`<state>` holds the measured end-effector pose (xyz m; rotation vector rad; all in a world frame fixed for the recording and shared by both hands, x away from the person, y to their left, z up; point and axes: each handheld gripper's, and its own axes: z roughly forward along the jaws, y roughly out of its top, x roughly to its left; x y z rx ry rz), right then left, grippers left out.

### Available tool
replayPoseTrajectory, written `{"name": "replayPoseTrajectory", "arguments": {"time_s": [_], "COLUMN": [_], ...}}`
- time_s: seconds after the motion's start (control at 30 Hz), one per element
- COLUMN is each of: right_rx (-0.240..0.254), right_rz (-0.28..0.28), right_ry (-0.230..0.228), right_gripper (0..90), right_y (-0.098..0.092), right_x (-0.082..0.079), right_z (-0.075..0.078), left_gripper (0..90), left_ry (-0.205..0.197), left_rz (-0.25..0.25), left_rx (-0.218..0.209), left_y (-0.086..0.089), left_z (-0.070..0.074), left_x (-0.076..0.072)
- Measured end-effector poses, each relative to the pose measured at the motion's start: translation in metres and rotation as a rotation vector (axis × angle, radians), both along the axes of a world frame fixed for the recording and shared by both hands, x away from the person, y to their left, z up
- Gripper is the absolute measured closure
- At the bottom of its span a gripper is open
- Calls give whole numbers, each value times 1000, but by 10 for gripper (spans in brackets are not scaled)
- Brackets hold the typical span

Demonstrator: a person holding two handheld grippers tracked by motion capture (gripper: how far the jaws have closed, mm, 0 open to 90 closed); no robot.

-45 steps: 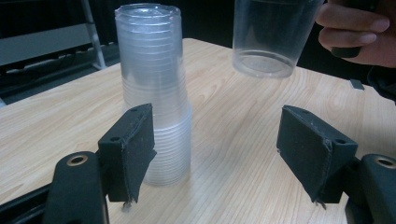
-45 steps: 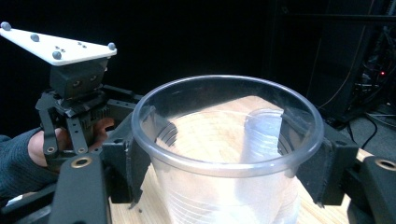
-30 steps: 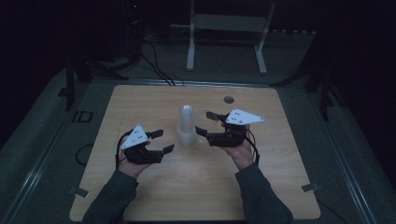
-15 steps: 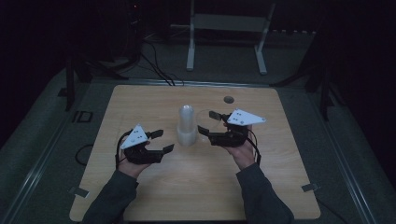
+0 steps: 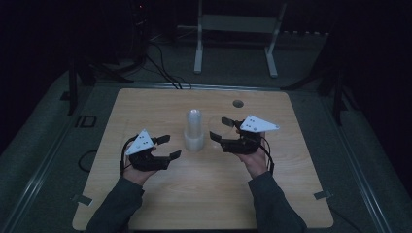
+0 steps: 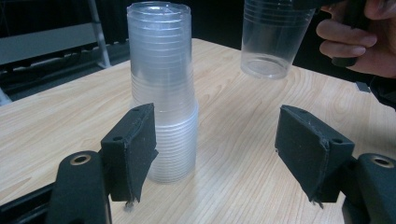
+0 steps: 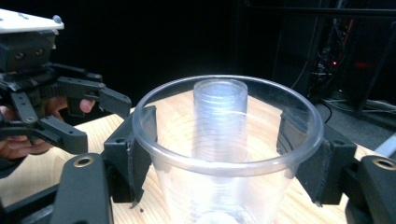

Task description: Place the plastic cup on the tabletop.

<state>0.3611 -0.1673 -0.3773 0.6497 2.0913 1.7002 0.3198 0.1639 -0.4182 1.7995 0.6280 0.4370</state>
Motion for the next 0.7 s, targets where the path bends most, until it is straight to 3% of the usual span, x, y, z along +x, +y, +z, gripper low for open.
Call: {"name": "replayPoseTrajectory", "arguments": {"time_s": [0.7], "right_rx": [8], "right_rz": [-26], "right_ry": [19], "right_gripper": [287], "right_y": [-9], "right_x": [3], "right_z": [-20], "left_gripper": [290], "left_ry": [1], "left_rz": [-4], "left_rx": [-2], "left_y": [-1], "left_z": [0], "left_x": [0]}}
